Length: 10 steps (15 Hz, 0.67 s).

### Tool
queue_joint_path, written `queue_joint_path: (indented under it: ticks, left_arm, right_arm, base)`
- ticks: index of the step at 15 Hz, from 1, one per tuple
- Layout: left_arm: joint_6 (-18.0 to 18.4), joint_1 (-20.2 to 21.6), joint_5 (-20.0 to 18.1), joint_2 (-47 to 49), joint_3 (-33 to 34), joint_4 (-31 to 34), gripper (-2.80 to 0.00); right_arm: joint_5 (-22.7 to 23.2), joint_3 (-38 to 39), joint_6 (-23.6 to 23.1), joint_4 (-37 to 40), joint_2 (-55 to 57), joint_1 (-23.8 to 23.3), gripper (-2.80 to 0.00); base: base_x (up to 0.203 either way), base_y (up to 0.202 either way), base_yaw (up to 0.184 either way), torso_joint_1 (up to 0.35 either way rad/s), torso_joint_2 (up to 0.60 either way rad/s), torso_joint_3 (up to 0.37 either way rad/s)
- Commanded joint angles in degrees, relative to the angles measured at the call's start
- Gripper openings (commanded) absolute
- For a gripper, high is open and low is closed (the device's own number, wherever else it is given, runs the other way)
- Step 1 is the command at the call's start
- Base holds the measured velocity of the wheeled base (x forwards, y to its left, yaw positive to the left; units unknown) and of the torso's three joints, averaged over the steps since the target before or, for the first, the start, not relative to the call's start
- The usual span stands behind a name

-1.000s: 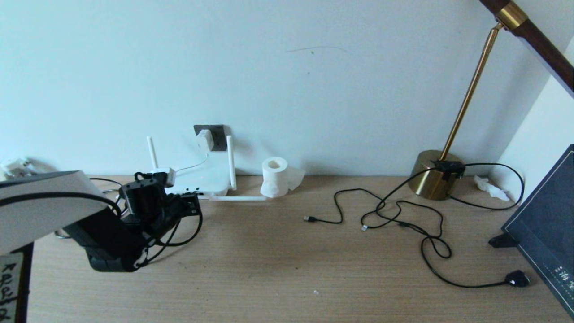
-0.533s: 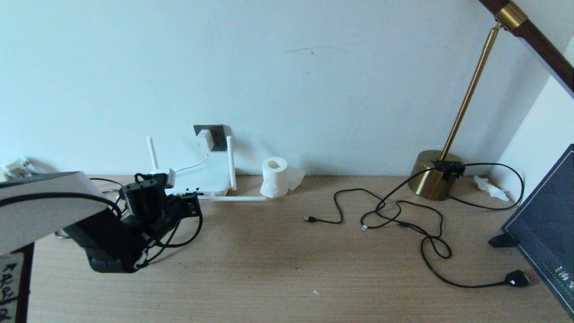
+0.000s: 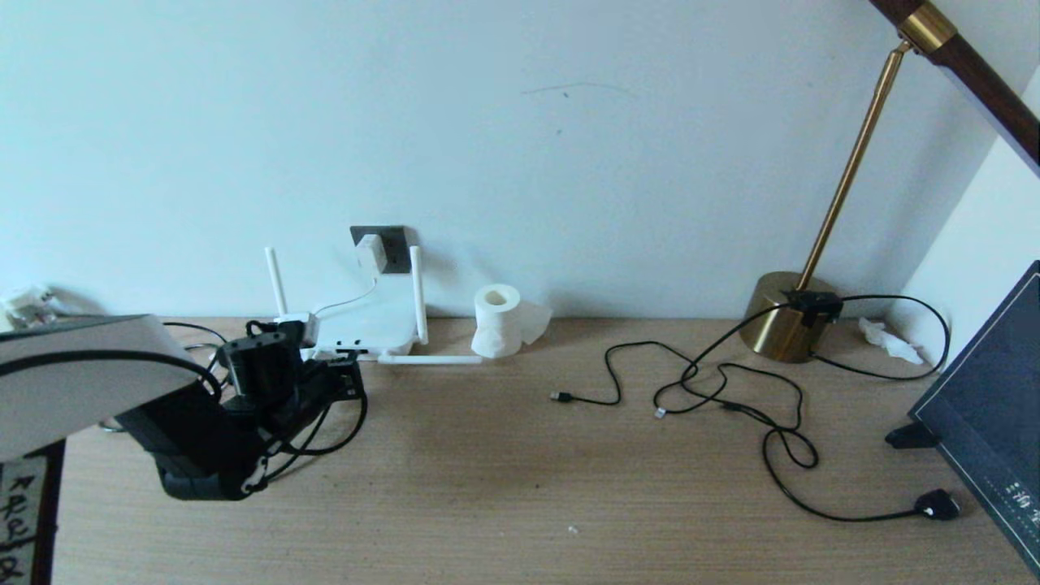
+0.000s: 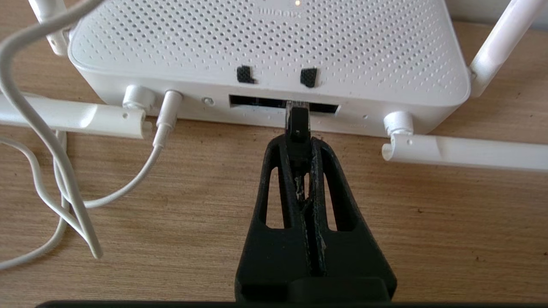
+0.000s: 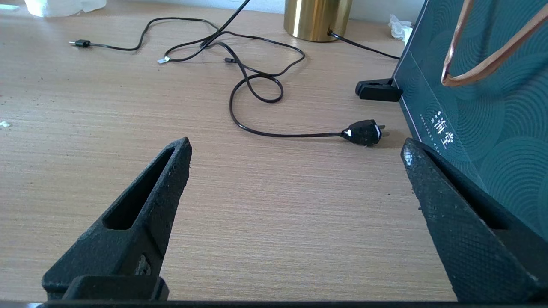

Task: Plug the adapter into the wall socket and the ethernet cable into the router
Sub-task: Plug cable into router interface

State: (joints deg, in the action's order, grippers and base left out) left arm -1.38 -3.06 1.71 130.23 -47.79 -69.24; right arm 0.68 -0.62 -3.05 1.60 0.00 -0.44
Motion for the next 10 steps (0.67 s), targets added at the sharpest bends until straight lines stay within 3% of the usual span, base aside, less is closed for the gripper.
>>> queue_joint_path:
  ticks: [1, 10]
  left_arm:
    - [0.0, 0.0, 0.1, 0.2, 0.0, -0.4, -2.80]
    - [0.0, -0.1, 0.1, 0.3, 0.1, -0.4, -2.80]
  right_arm:
    - [0.0, 0.0, 0.0, 0.0, 0.1, 0.0, 0.00]
    - [0.0, 0.0, 0.0, 0.1, 0.1, 0.0, 0.00]
  base:
    - [0.000, 0.000, 0.000, 0.000, 0.00, 0.000]
    - [0.000, 0.000, 0.000, 0.000, 0.00, 0.000]
